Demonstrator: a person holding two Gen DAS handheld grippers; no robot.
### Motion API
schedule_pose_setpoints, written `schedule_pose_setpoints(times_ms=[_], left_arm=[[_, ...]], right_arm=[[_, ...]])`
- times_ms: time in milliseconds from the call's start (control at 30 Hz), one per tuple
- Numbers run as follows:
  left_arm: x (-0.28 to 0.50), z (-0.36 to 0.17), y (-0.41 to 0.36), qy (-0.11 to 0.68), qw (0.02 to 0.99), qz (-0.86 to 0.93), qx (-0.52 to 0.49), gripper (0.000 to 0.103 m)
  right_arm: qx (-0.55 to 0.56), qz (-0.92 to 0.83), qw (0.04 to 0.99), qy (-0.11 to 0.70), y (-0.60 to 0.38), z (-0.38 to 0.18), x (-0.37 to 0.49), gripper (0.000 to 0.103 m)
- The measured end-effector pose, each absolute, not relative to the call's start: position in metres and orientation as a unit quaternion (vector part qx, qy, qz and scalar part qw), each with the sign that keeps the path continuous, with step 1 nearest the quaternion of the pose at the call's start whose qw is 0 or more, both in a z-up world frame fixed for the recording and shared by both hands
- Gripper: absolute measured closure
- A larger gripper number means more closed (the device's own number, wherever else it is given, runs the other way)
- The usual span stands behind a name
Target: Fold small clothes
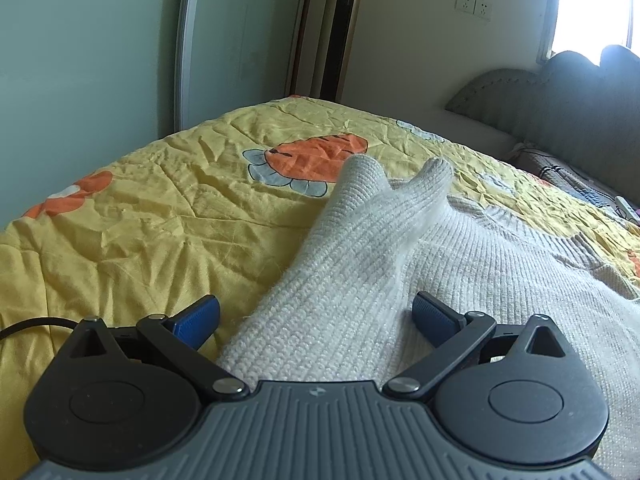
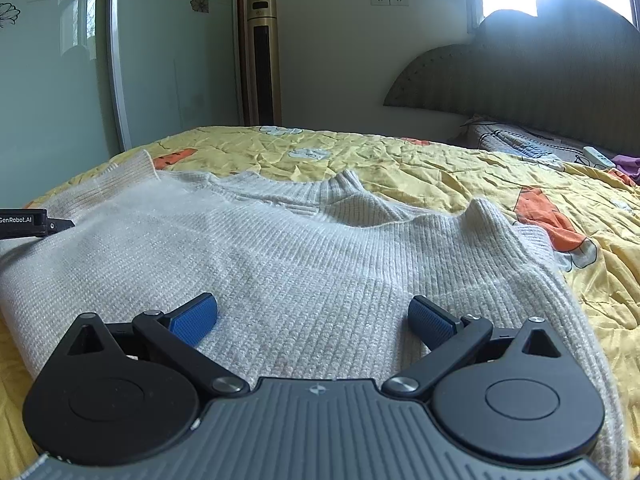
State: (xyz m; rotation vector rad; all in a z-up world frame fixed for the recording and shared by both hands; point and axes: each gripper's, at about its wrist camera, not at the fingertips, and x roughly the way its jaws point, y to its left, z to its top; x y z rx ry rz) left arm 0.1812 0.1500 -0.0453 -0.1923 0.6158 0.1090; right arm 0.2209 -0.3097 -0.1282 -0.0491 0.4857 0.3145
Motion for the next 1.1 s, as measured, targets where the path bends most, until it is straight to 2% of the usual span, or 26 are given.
schedule_pose_setpoints(times_ms=[833,1100], left_arm=[[0.178,-0.045,0.152,0.305,0.947,0.043,-0.094,0.0],[0.178,-0.045,0.153,0.306,0.946,0.043,-0.094,0.0]], right_arm=[[-0.024,0.128,0.963,0.234,-0.297,-0.12,0.201,0.0],[-0.127,0.199,0.955,0.182,-0.234,-0.099,0.155,0.0]])
